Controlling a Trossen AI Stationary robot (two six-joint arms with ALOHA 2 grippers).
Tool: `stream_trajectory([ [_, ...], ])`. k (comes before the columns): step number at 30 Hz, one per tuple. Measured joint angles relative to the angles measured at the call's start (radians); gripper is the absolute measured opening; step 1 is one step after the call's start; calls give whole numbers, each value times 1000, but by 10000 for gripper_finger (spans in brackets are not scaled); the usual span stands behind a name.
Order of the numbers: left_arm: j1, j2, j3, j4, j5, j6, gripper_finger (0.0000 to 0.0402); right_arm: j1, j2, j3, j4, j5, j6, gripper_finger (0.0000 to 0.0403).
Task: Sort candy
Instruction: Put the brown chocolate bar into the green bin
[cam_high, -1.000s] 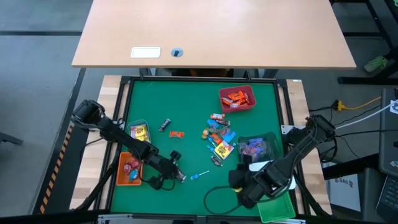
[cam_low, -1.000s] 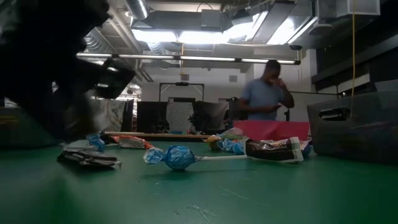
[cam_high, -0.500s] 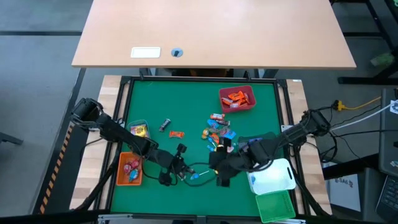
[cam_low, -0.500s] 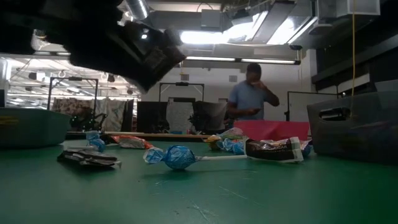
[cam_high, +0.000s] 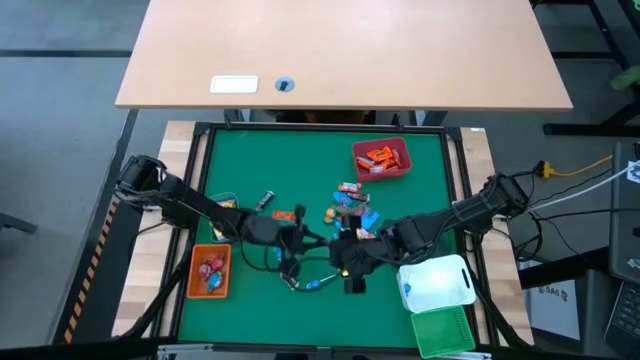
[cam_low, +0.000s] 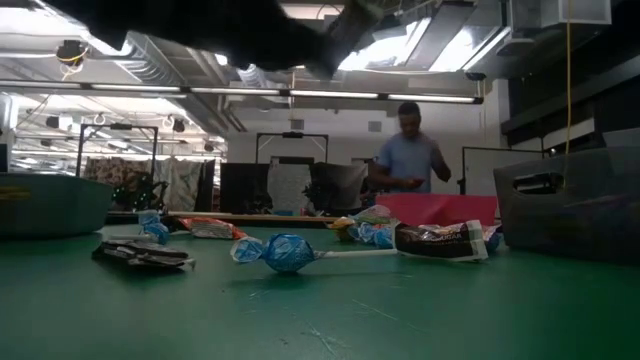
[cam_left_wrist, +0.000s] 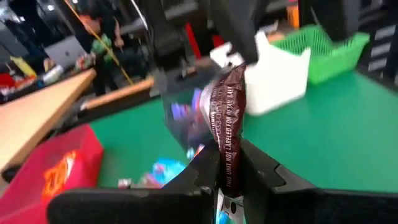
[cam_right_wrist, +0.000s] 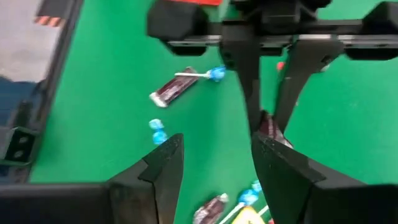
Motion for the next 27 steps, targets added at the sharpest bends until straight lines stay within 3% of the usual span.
stream_trajectory([
  [8, 2, 0, 0, 18, 25, -29, 31, 2, 0, 0, -7, 136, -53, 191],
  [20, 1, 0, 0, 22, 40, -52, 31, 2, 5, 0, -95, 119, -51, 188],
  [27, -5, 0, 0, 24, 55, -52, 31, 2, 6, 0, -93, 101, -51, 116],
])
